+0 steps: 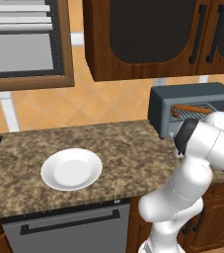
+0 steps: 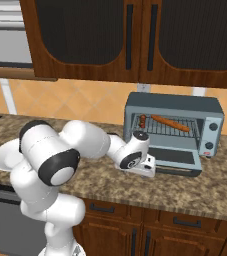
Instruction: Pick up the kebab skewer and baguette bread, and place them inside the toaster oven. Close the toaster oven door and start by setting the timer.
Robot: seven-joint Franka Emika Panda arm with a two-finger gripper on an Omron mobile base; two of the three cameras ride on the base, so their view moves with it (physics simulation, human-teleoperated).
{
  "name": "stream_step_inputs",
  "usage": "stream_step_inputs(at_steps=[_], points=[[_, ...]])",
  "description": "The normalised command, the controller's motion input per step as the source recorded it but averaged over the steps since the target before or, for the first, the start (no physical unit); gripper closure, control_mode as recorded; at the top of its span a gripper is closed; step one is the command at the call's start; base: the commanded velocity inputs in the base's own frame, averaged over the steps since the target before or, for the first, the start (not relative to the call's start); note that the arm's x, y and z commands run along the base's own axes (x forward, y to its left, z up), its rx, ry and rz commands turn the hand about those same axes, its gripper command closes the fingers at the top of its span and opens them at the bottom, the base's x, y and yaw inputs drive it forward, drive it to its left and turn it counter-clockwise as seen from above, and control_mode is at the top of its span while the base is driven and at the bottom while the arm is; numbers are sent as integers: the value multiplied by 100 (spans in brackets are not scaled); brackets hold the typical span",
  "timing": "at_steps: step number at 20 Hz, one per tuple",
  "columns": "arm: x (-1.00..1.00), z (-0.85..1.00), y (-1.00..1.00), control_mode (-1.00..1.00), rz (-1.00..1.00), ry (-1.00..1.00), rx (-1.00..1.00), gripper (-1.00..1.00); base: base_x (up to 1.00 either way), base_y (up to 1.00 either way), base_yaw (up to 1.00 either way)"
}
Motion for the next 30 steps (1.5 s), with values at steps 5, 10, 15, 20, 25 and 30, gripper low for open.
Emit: stream_step_inputs(at_steps=[5,10,15,20,25,30], points=[[44,25,0,-100,0,-26,0,-100,0,0,0],[28,39,7,-100,0,-50,-7,-100,0,0,0],[32,19,37,-100,-3,-74,-16,-100,0,0,0],[44,0,74,-100,-5,-78,-24,-100,0,0,0],[37,-10,87,-100,-5,-72,-29,-100,0,0,0],[45,-26,93,-100,-8,-64,-33,-100,0,0,0]])
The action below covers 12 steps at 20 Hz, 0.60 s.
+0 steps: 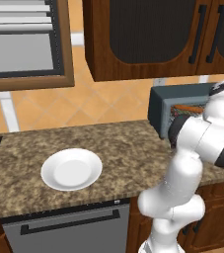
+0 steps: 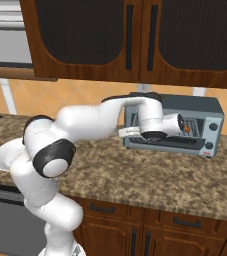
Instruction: Pick up the kebab skewer and baguette bread, and place them inside the toaster oven. Close the toaster oven door and start by setting the timer.
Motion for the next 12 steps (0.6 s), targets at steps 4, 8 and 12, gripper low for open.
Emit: stream_step_inputs(at_steps=[4,8,12], points=[[63,-13,42,-100,-8,-44,-26,-100,0,0,0],[72,-1,18,-100,-8,-32,-21,-100,0,0,0],[69,-4,4,-100,-9,-24,-19,-100,0,0,0]])
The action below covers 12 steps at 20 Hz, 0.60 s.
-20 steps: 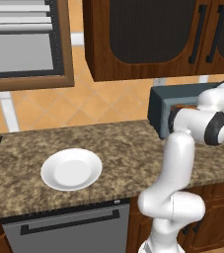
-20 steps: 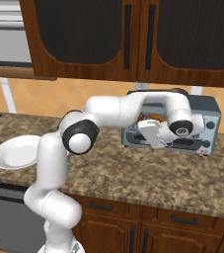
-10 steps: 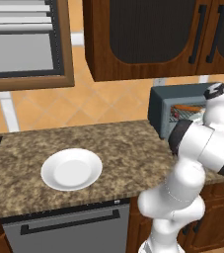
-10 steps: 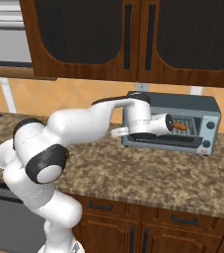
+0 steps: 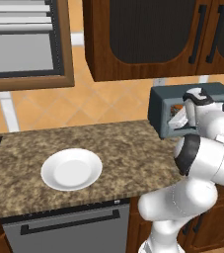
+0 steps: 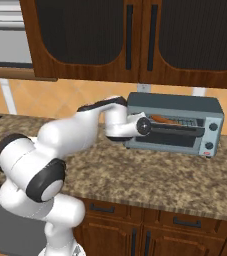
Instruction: Pick up the kebab skewer and baguette bread, and place them inside the toaster oven. Close the toaster oven door and start by setting the timer.
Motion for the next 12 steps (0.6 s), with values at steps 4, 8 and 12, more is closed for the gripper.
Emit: stream_step_inputs(at_steps=[4,8,12], points=[[56,-17,0,-100,-9,-20,-19,-100,0,0,0],[64,-37,0,-100,-9,-15,-20,-100,0,0,0],[37,-14,0,-100,-7,-15,-16,-100,0,0,0]])
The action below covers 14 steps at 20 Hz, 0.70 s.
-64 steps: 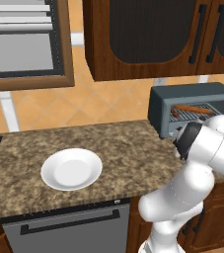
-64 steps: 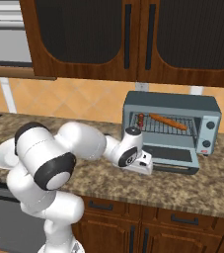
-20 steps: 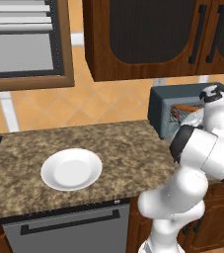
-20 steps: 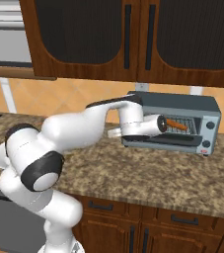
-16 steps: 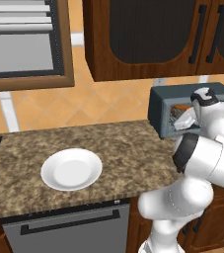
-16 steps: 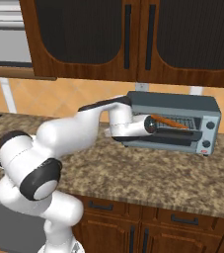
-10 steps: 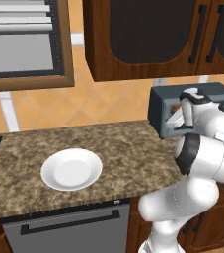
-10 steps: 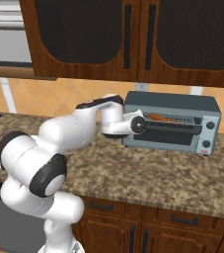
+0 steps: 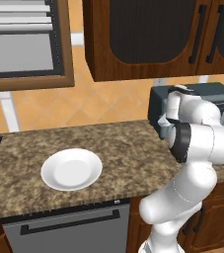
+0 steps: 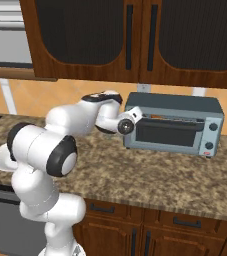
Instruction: Pick up the kebab skewer and baguette bread, and place them inside the toaster oven. Close the toaster oven door and start by setting the timer.
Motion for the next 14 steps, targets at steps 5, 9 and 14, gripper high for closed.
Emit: stream_step_inputs(at_steps=[5,9,14], points=[[-12,10,0,-100,-4,-16,-11,-100,0,0,0],[-74,51,0,-100,-4,-2,-6,-100,0,0,0],[-82,61,-12,-100,-3,0,-1,-100,0,0,0]])
